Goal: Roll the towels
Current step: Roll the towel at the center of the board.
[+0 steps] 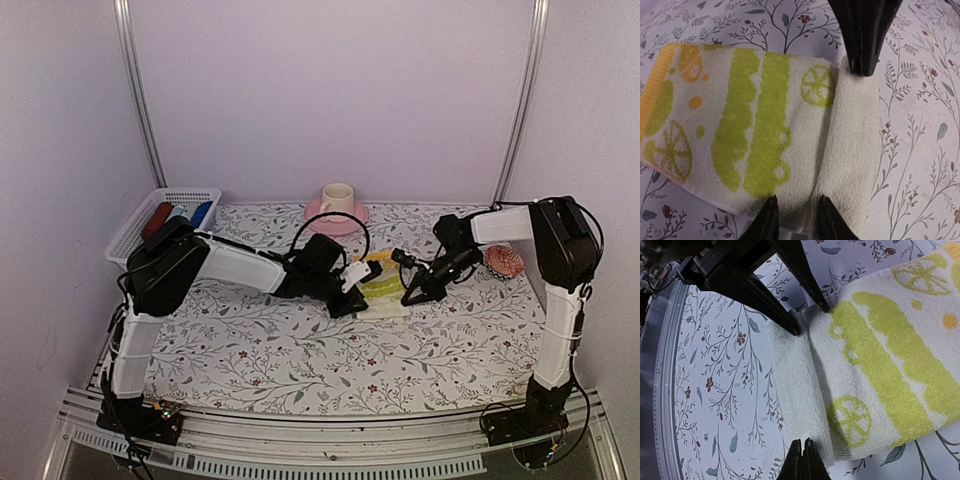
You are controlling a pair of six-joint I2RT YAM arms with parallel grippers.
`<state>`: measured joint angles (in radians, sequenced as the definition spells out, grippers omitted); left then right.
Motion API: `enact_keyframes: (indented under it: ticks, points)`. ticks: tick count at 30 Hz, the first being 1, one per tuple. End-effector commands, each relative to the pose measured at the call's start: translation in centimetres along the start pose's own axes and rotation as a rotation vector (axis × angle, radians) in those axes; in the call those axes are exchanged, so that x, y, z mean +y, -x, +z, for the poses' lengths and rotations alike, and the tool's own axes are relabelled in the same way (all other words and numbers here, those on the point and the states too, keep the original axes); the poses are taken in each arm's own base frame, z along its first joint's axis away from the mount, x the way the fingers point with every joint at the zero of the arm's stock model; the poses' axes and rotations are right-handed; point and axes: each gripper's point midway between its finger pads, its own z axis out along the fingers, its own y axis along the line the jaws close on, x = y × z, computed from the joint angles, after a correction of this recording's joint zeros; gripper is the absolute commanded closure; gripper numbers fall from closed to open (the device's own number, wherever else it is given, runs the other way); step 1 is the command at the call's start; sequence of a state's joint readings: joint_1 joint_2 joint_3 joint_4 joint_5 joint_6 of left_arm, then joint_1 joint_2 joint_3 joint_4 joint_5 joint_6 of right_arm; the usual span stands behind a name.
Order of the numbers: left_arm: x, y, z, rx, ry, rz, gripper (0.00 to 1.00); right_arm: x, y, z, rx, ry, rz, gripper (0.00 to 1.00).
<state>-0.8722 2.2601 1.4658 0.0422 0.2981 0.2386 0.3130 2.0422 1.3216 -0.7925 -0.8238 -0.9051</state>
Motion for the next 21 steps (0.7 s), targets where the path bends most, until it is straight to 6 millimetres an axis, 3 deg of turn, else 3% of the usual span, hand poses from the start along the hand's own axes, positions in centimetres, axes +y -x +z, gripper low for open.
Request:
enact_keyframes:
  ticks: [1,5,12,16,21]
  points:
    - [-1.1,-1.3,0.6,0.040,-0.025,0.001,0.71,-2.3,0.0,0.1,0.017,-0.085,0.030,0.97]
    - [-1.1,-1.6,0.6,0.047,-0.023,0.000,0.71,-3.6,-0.9,0.5,0.050,-0.133,0.059,0.97]
    - [-1.3,-1.8,0.8,0.050,-0.029,0.001,0.71,-3.5,-0.7,0.1,0.048,-0.154,0.036,0.96]
    - [-1.3,-2.0,0.9,0.056,-0.032,-0.001,0.71,-2.4,0.2,-0.8,0.022,-0.160,-0.031,0.94]
    - [-1.5,-2.1,0.9,0.052,-0.057,-0.013,0.71,-0.2,1.2,-3.0,-0.029,-0.250,-0.241,0.79]
